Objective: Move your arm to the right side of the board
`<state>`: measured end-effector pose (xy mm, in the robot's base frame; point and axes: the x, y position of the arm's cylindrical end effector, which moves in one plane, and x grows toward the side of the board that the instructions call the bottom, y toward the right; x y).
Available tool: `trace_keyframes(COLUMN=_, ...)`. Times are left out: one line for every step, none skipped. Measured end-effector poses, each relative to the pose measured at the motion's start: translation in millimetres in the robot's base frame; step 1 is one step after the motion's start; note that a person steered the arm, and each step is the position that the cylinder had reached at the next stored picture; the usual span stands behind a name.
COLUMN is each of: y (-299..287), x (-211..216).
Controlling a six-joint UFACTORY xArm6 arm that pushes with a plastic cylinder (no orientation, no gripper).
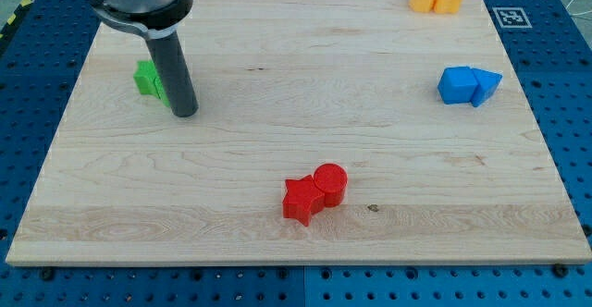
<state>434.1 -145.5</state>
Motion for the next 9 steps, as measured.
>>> trace_keyframes(y=40.5, x=-2.9)
trace_keyframes(y=88.9, x=-2.5)
trace_keyframes(y=143.6, x=-2.5)
trace_keyframes(y=191.5, x=2.5)
trace_keyframes(y=212.5, x=18.8)
trace_keyframes(y=258.4, x=19.2)
trace_keyframes(y=314.4, x=19.2)
trace_keyframes(y=370.5, x=19.2)
trace_keyframes(y=416.9, x=16.6)
